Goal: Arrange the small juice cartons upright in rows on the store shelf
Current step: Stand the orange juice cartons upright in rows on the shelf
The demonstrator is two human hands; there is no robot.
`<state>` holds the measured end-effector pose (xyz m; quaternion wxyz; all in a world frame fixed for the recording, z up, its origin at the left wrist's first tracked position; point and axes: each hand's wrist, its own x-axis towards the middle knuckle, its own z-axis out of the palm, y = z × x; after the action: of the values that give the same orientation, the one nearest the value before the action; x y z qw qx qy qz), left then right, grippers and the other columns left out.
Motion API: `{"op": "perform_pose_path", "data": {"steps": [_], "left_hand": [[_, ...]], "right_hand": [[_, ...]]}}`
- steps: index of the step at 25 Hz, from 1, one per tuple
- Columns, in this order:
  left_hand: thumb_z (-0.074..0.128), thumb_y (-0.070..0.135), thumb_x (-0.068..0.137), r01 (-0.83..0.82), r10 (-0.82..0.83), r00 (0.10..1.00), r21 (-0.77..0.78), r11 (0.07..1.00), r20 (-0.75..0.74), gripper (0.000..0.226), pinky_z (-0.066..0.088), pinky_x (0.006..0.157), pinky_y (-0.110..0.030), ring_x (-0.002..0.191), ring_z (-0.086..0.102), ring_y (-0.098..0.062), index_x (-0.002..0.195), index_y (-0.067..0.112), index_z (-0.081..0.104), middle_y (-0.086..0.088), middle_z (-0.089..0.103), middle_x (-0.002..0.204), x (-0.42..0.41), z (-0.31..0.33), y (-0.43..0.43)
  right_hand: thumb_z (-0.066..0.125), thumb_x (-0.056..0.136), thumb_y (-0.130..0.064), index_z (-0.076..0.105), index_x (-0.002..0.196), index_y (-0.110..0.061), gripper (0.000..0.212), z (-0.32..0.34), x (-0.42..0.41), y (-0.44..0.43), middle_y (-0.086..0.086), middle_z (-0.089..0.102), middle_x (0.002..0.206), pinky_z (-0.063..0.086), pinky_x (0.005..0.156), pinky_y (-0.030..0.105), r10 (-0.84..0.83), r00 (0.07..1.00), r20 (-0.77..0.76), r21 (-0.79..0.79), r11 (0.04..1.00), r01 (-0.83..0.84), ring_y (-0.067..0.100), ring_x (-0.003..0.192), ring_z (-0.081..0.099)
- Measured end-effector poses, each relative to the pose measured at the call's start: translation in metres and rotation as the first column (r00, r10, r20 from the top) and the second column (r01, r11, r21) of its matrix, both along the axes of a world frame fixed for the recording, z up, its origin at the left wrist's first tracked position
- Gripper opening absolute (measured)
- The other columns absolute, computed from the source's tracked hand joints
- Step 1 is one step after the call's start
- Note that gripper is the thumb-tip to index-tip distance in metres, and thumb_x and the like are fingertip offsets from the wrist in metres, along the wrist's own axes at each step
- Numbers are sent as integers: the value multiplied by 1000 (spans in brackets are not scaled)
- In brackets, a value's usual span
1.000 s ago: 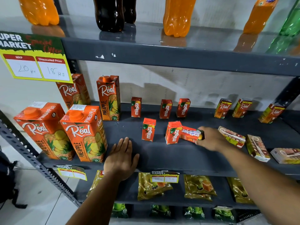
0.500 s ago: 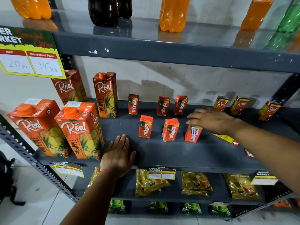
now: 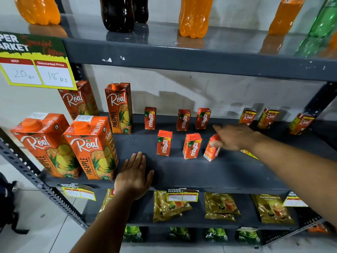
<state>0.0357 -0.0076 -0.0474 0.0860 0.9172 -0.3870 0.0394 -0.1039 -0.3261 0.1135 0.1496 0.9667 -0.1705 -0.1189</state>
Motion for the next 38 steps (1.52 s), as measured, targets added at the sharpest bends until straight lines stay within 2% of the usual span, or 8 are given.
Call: {"op": "perform_pose_path", "data": {"steps": [6,11,15,22,28,31,34,38], "left_hand": [[12,62,91,13,-13,999,-20,1000,-47,81,5,119,-36,150,7,-23,152,9,14,-8,12,163,1,0,1],[62,64,77,-96,15,916,-184,978,-401,99,22,117,-40,144,24,-28,150,16,16,-7,28,156,17,18,-13],[87,48,60,-227,-110,721,-383,895,-684,122,31,111,-40,140,32,-26,152,18,13,-4,31,156,30,37,-39],[95,24,51,-222,-186,653,-420,880,-734,94,44,69,-18,104,59,-14,130,24,44,13,58,106,43,43,-79],[96,22,47,-211,-218,676,-468,858,-704,102,44,71,-14,101,59,-8,134,23,43,17,57,106,50,41,-81],[96,22,47,-209,-202,697,-464,861,-688,110,43,74,-13,111,57,-14,140,24,37,18,55,110,52,38,-74],[94,39,50,-243,-35,795,-371,896,-605,117,44,99,-35,127,46,-26,144,15,29,-3,50,134,41,38,-60],[31,83,74,-300,302,940,35,953,-161,114,20,116,-46,144,19,-40,145,-6,23,-27,25,155,9,20,-39]], "right_hand": [[17,73,-87,39,138,-13,101,-10,4,7,12,59,132,46,88,45,-275,944,184,234,945,230,32,119,55],[66,83,-45,25,148,-20,81,-34,-30,-13,8,54,135,40,92,34,-624,707,334,893,450,-25,21,118,52],[73,72,7,27,147,-19,91,-70,-37,-8,11,49,139,46,92,41,-711,666,226,953,302,0,26,121,49],[70,72,12,31,145,-20,89,-89,-29,-2,6,55,127,48,87,30,-728,664,172,978,207,-27,18,113,55],[61,75,18,30,145,-20,86,-94,-35,-26,1,56,128,47,92,31,-705,702,106,990,144,-5,18,123,51],[57,77,15,36,142,-19,76,-94,-26,-25,-1,59,120,50,83,28,-657,743,127,959,274,77,15,114,56],[64,78,-4,45,137,-24,65,-81,-26,-41,5,61,127,52,87,37,-500,804,323,654,732,192,24,109,60],[69,64,-49,51,130,-31,71,-50,-58,-89,2,59,133,39,97,44,-464,881,92,190,877,442,31,121,52]]}}
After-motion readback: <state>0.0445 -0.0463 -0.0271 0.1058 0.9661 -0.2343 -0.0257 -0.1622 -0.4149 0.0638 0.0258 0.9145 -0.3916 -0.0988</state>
